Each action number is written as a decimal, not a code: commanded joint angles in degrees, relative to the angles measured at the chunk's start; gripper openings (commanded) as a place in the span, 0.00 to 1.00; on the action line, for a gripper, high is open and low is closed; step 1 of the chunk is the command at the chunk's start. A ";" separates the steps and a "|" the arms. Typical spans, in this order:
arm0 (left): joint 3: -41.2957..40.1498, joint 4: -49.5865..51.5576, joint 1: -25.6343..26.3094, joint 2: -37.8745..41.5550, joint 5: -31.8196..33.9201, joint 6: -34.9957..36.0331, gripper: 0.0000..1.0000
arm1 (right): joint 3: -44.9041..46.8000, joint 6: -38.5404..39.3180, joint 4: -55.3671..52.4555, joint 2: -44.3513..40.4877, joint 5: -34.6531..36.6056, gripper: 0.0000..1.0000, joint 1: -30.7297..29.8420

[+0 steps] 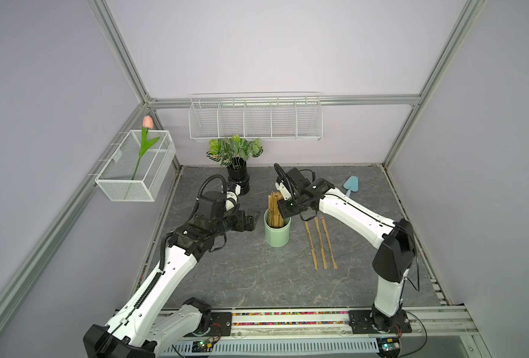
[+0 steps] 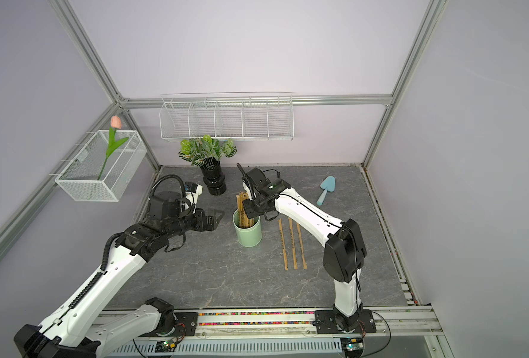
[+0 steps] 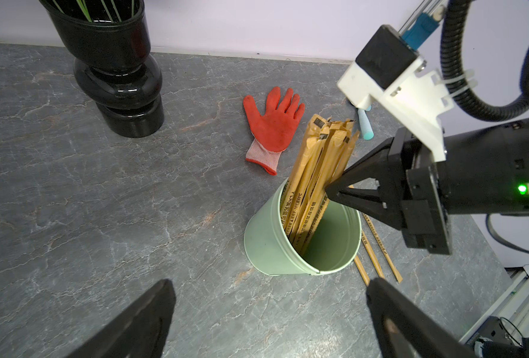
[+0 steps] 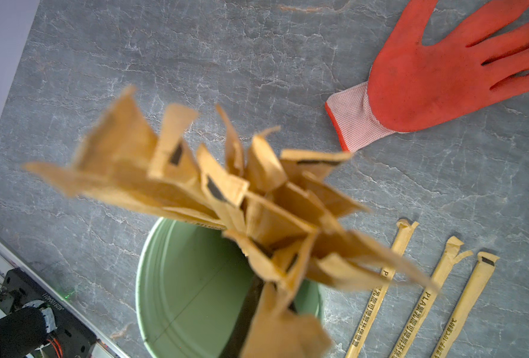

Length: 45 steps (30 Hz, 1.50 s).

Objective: Take the straws out of the storage container
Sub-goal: Pick up the straw from the container.

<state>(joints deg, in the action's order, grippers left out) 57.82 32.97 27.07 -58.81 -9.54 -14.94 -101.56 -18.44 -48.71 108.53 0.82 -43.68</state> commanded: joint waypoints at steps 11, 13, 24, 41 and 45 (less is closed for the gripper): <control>0.01 0.60 0.18 0.04 -0.79 0.17 1.00 | -0.22 1.41 -3.58 -8.92 -0.94 0.10 -1.06; -0.07 0.60 0.18 0.06 -0.72 0.17 1.00 | -0.22 2.12 -3.43 -9.68 -1.29 0.10 -1.06; -0.07 0.69 0.18 0.02 -0.47 0.28 1.00 | -3.94 6.94 -2.21 -10.28 -0.86 0.10 -0.71; 0.05 0.69 0.18 0.10 -0.46 0.27 1.00 | -11.22 8.94 -3.59 -10.39 -5.84 0.09 1.93; 0.02 0.69 0.18 0.09 -0.50 0.26 1.00 | -10.77 9.39 -3.34 -12.03 -9.66 0.09 2.91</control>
<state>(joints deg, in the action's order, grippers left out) 57.82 32.99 27.07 -58.83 -9.93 -14.94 -111.96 -10.39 -51.72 99.22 -4.64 -41.41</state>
